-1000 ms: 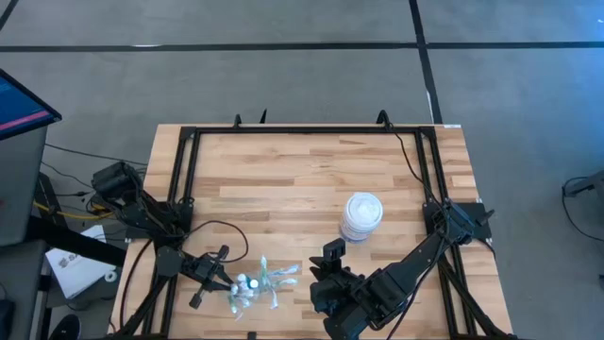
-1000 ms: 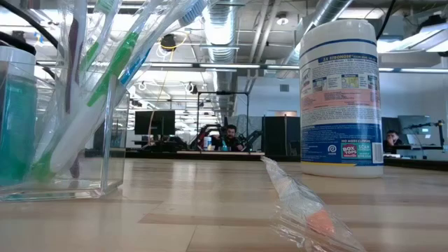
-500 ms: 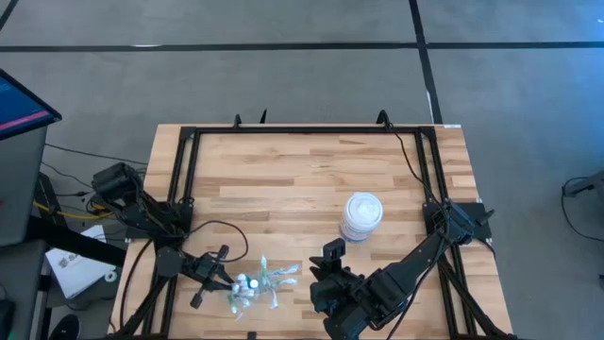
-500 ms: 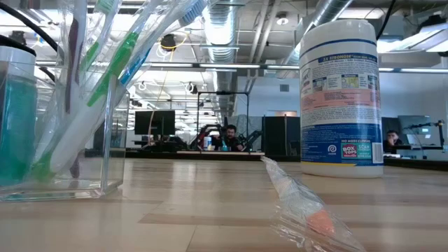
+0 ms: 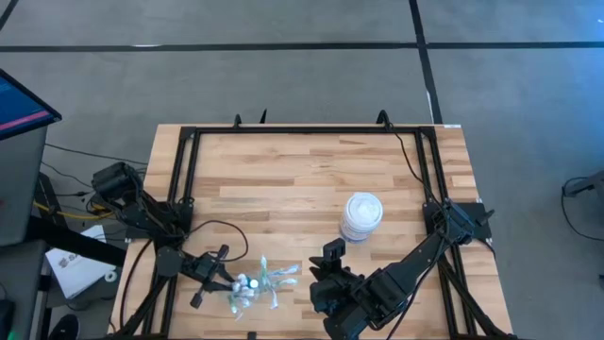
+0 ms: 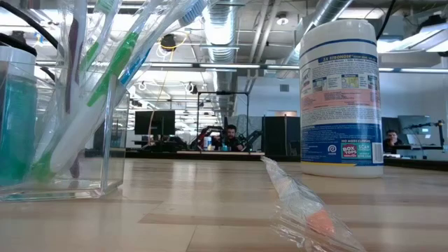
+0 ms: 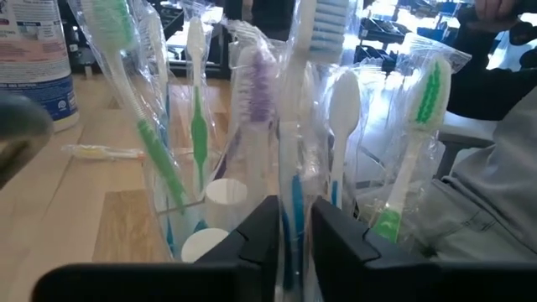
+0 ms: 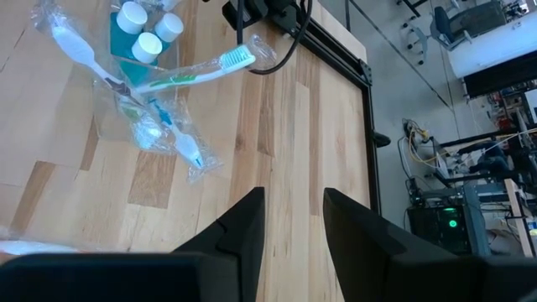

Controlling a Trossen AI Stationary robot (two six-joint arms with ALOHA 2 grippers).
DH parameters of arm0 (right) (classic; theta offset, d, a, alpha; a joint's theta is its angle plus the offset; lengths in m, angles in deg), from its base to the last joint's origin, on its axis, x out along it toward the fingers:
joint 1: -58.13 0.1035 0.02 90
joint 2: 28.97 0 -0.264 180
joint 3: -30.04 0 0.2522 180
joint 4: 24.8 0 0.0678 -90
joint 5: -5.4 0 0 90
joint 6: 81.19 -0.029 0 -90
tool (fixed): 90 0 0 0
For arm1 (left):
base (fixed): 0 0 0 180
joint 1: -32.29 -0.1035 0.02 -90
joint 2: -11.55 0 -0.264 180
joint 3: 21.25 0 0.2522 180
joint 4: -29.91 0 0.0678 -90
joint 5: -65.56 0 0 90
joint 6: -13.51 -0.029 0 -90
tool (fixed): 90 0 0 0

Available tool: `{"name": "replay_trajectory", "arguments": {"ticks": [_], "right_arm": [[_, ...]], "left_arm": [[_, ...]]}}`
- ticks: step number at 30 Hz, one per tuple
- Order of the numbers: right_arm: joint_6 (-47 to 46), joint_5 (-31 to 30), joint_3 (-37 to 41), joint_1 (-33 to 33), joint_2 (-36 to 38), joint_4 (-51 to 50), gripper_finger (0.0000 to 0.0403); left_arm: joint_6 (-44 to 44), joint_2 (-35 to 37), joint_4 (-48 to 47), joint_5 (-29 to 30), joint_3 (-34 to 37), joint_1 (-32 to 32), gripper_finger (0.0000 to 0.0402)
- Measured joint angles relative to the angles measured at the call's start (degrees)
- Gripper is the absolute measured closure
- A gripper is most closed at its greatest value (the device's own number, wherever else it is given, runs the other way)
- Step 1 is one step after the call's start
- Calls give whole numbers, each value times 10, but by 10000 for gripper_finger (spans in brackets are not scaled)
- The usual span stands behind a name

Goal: Pick & Place toothbrushing station
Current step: Put the blue toothbrush into the transparent organizer

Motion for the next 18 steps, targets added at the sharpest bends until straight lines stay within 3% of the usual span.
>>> {"name": "replay_trajectory", "arguments": {"ticks": [7, 18], "right_arm": [[-4, 0, 0, 0, 0, 0, 290], [-4, 0, 0, 0, 0, 0, 290]], "left_arm": [[-4, 0, 9, 0, 0, 0, 307], [-37, 0, 53, -27, 0, 0, 304]]}}
